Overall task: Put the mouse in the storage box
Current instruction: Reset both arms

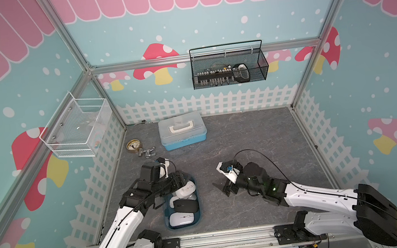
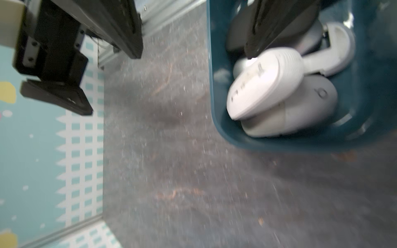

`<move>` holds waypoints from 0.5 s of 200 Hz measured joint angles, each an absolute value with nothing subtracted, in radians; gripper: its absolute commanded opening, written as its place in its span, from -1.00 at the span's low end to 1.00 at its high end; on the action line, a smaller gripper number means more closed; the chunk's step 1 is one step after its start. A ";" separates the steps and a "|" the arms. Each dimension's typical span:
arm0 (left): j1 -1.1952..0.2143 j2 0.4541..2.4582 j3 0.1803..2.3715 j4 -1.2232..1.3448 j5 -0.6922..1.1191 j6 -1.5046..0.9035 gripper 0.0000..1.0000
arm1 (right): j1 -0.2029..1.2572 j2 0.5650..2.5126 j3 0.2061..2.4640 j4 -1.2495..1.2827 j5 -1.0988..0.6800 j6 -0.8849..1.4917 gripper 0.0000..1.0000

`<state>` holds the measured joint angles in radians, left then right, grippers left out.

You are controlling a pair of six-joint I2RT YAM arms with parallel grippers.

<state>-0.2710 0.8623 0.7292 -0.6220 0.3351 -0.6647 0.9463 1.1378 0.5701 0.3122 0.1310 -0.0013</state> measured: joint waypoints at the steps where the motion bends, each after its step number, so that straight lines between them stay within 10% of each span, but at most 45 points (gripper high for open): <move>1: -0.269 0.863 0.730 -0.618 0.331 -0.665 0.73 | 0.946 1.136 0.570 0.312 0.138 -0.001 0.97; 100: -0.077 0.699 0.301 0.194 -0.282 -0.424 0.97 | 0.470 0.958 0.266 0.465 0.724 0.136 0.97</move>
<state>-0.0769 0.6994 0.3008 0.1940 -0.2821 -0.4244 0.4702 0.9577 0.2665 0.4648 0.7242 0.1360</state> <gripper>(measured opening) 0.986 0.987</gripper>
